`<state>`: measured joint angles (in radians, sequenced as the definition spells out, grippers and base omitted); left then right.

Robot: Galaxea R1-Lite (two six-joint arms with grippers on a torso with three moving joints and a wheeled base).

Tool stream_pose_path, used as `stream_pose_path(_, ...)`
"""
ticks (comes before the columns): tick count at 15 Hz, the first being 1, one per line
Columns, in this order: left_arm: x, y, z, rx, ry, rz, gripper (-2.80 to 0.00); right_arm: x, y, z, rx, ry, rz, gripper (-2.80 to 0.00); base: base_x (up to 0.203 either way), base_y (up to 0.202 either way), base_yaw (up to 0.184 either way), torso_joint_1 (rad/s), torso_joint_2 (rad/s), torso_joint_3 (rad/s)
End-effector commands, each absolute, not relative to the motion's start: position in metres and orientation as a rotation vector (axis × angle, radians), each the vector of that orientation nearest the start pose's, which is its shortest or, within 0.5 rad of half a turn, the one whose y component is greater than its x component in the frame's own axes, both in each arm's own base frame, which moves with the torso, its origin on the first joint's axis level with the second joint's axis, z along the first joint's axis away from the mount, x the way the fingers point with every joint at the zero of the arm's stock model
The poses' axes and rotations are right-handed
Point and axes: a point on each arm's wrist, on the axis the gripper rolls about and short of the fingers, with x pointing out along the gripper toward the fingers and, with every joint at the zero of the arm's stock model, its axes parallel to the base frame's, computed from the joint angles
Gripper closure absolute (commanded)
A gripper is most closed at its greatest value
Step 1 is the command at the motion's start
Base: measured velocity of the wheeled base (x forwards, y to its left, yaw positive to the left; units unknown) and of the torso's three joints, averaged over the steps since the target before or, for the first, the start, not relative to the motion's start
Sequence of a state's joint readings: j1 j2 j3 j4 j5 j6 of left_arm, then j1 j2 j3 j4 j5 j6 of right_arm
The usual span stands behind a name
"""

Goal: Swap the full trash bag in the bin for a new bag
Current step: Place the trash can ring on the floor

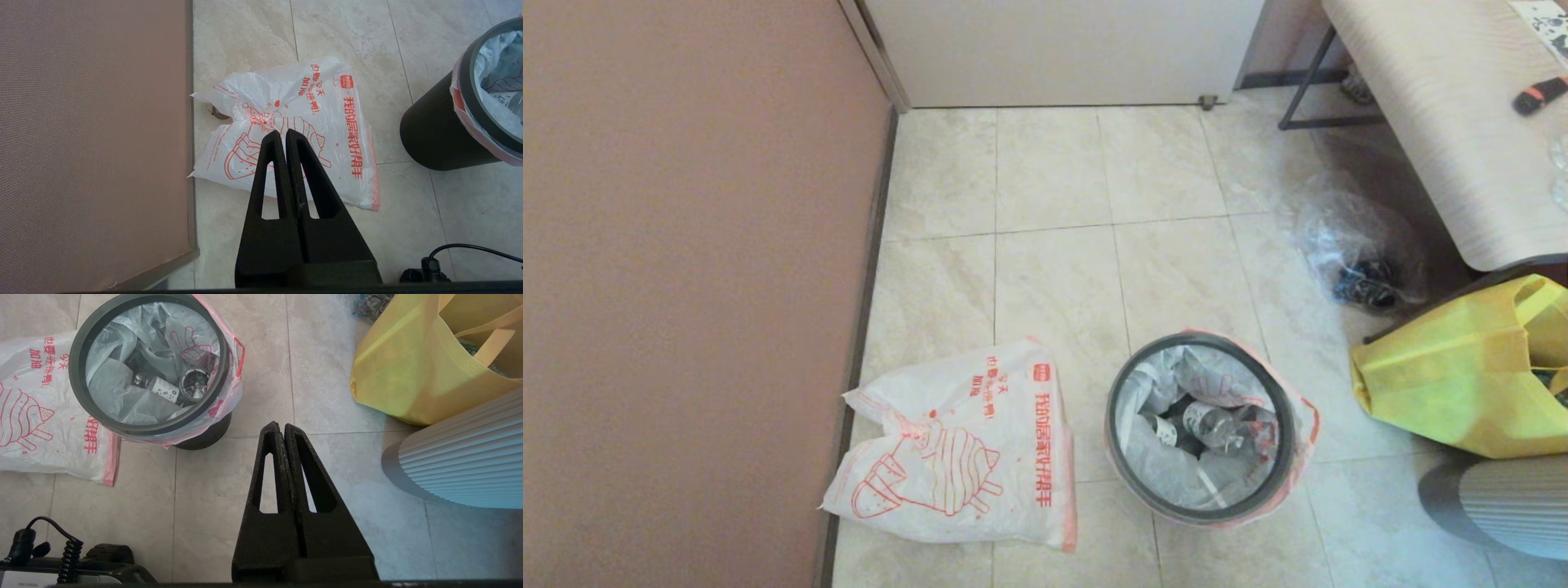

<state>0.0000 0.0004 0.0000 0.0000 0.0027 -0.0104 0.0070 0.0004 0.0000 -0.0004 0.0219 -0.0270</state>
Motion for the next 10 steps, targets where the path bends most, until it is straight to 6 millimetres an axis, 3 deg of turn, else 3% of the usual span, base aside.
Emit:
stream_pose_path(1, -0.023, 0.0, 0.075, -0.011, 0.0, 0.003, 0.0, -0.023, 0.0, 0.076, -0.026, -0.002, 0.029, 0.0, 0.0, 0.0, 0.0, 0.0, 0.0, 0.0)
stream_pose_path(8, -0.023, 0.0, 0.075, -0.011, 0.0, 0.003, 0.0, -0.023, 0.0, 0.076, -0.102, -0.005, 0.029, 0.0, 0.0, 0.0, 0.0, 0.0, 0.0, 0.0)
stream_pose_path(10, -0.023, 0.0, 0.075, -0.011, 0.0, 0.003, 0.0, -0.027, 0.0, 0.095, -0.127, -0.046, 0.021, 0.0, 0.0, 0.0, 0.0, 0.0, 0.0, 0.0)
